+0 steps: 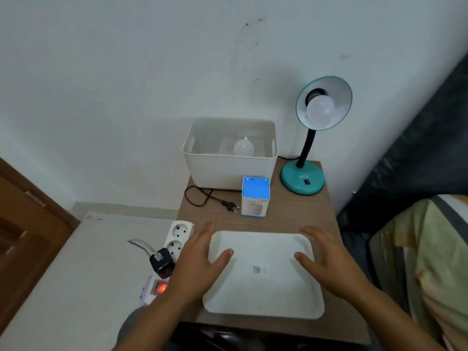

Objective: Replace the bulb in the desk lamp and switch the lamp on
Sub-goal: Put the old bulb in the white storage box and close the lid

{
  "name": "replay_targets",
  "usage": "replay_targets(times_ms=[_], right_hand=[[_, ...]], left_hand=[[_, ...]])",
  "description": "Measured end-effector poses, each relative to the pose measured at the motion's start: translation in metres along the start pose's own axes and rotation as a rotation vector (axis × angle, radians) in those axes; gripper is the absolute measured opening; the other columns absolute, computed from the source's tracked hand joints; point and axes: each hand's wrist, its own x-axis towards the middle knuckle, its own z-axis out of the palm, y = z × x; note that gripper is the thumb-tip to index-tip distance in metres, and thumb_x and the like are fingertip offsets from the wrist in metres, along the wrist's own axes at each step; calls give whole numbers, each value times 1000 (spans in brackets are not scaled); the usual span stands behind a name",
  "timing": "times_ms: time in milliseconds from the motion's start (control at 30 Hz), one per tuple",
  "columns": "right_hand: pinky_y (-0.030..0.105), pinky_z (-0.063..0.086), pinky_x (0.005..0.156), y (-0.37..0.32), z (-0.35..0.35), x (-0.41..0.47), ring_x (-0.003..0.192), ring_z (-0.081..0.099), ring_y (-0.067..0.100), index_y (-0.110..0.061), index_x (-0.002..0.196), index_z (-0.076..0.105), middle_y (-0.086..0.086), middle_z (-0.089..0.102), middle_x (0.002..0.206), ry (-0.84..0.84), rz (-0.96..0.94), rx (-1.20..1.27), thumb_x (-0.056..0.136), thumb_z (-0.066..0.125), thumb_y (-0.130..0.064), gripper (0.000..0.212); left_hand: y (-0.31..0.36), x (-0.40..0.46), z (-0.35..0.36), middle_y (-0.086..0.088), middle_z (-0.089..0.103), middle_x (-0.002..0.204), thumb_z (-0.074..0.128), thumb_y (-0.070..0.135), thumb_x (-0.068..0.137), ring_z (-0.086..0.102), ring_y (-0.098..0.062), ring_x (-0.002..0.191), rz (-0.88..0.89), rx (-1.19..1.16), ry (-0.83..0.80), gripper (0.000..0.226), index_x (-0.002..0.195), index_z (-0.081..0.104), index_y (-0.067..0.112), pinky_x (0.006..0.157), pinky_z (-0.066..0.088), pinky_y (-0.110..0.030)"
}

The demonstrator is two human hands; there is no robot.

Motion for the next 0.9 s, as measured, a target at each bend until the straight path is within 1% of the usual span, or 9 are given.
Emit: replay_targets(times_ms=[67,167,267,333,400,433,567,700,900], right_hand=[[29,33,106,8,9,-17,133,36,10,-36,140,36,-13,33,149,-57,27,-11,85,63,-50,63],[30,29,110,20,20,-37,137,31,11,-35,141,35,-10,29,153,-111,47,-15,85,62,-50,64],[28,25,112,29,31,-54,138,29,11,-34,140,37,-7,28,154,-110,74,0,84,64,-48,63],[29,23,113,33,37,-64,141,25,11,-36,142,36,-7,24,156,-101,99,7,84,64,-49,66],[33,22,114,35,41,-72,143,22,12,-37,143,32,-8,19,159,-109,118,9,82,64,-53,71],[34,22,115,35,43,-75,144,20,12,-37,144,31,-8,17,159,-123,118,6,81,65,-55,74],[36,16,118,35,47,-81,147,7,12,-36,146,30,-7,13,160,-166,104,-15,75,67,-61,84],[32,12,117,37,46,-81,148,4,12,-33,148,28,-4,8,161,-176,77,-47,71,70,-61,92],[27,16,116,35,48,-84,145,16,12,-26,149,29,-7,13,160,-120,75,-35,66,75,-59,101]], left_hand=[[-9,-17,12,11,31,157,56,67,83,29,-9,143,-31,6,-66,83,153,26,32,117,31,-36],[-13,-38,21,10,20,162,59,63,84,19,-9,147,-75,34,-103,90,156,19,28,120,23,-32],[-18,-54,26,8,11,164,61,63,83,9,-9,150,-113,58,-144,94,157,13,28,120,15,-30],[-21,-61,28,7,2,165,59,71,79,1,-9,150,-151,65,-218,102,157,6,30,120,10,-31],[-23,-67,29,7,-6,164,51,83,71,-6,-10,150,-153,132,-272,113,156,-1,30,121,6,-34],[-24,-70,29,7,-8,164,51,84,71,-8,-11,150,-150,168,-286,115,156,-2,29,121,5,-35],[-23,-72,30,0,-8,165,58,74,77,-7,-15,151,-132,240,-286,111,157,1,22,119,2,-33],[-20,-72,31,0,-4,165,62,70,77,-3,-16,151,-128,235,-262,106,157,10,23,120,4,-33],[-19,-77,32,3,-1,165,72,68,69,0,-12,151,-149,186,-234,114,157,15,22,117,4,-25]])
